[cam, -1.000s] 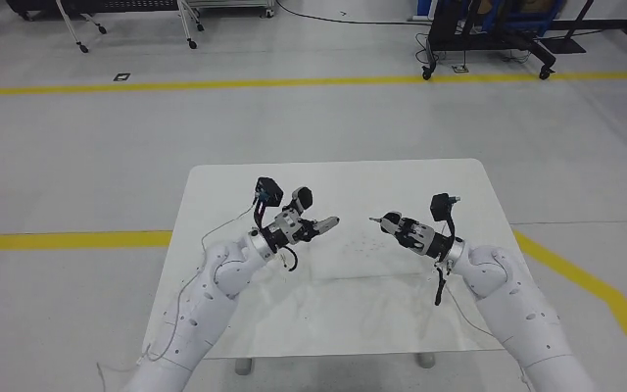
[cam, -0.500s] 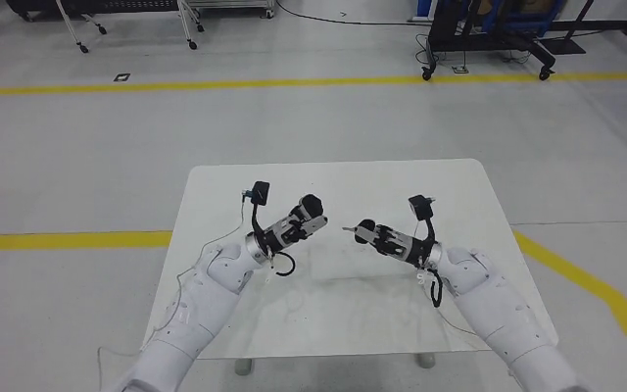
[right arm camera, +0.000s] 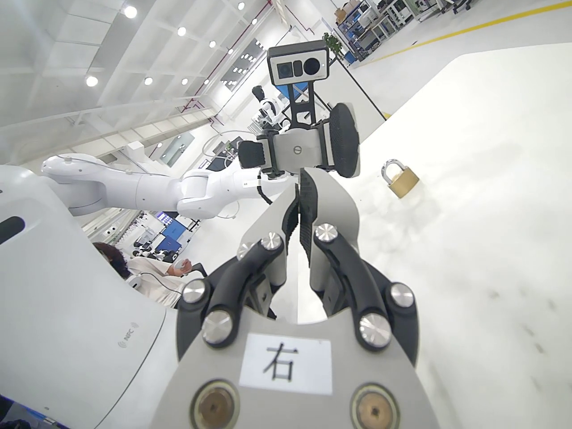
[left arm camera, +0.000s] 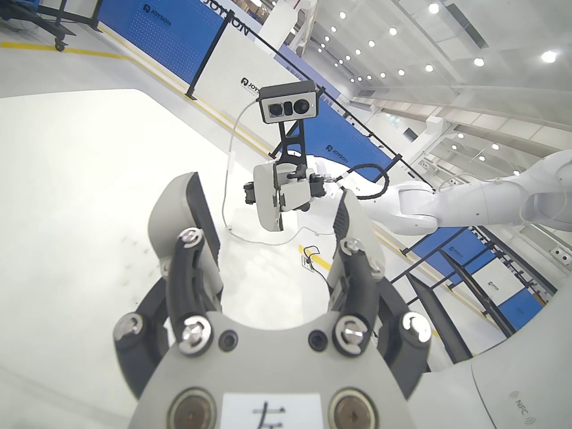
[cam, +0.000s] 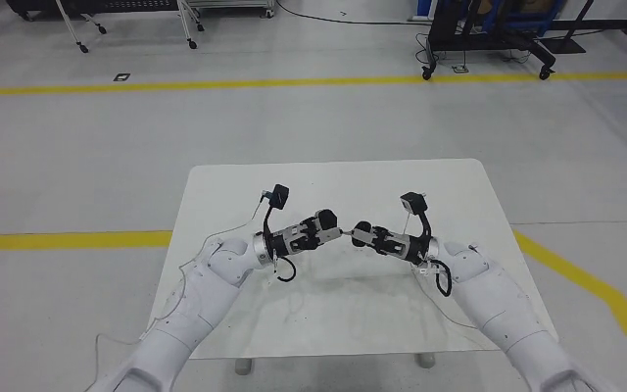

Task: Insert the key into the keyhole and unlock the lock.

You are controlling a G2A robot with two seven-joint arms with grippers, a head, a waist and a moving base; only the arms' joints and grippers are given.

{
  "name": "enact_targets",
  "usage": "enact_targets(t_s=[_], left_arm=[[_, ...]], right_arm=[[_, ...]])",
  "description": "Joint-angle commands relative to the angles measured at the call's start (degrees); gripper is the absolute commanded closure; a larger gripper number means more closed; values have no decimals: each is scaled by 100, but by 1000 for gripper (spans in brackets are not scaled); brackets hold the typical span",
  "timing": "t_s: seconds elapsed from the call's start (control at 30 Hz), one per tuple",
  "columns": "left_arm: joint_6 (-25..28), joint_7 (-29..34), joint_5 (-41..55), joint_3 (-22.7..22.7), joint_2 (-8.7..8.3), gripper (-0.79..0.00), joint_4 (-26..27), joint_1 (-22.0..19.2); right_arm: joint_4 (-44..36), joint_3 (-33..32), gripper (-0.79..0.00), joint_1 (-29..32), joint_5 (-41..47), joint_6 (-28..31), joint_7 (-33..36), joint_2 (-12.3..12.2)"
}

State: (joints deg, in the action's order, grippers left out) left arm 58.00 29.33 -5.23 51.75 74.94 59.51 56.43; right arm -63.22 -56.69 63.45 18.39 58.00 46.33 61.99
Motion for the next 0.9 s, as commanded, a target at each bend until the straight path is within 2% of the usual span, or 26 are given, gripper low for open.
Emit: enact_targets(t_s=[0.0,0.33,0.63,0.67,0.8,0.83,0.87], left_arm=[[0,15,-30,-40,-1,-422,-24,-25],[0,-111,-242,-229,12,-336,-110,-118],[0,-236,-460,-345,0,-68,-180,-173],[0,-256,-493,-365,3,-12,-195,-182],[0,-378,-608,-421,14,0,-273,-227],[0,-424,-637,-420,15,0,-300,-239],[0,-476,-672,-415,14,0,-315,-252]], right_arm=[[53,54,0,-36,26,0,-5,12],[198,323,0,-191,106,0,-5,41],[278,376,0,-244,230,0,-5,29],[279,383,0,-247,237,0,-5,27],[306,412,0,-264,267,0,-5,17],[316,420,-52,-268,280,0,-5,15],[320,432,-151,-276,278,0,-5,12]])
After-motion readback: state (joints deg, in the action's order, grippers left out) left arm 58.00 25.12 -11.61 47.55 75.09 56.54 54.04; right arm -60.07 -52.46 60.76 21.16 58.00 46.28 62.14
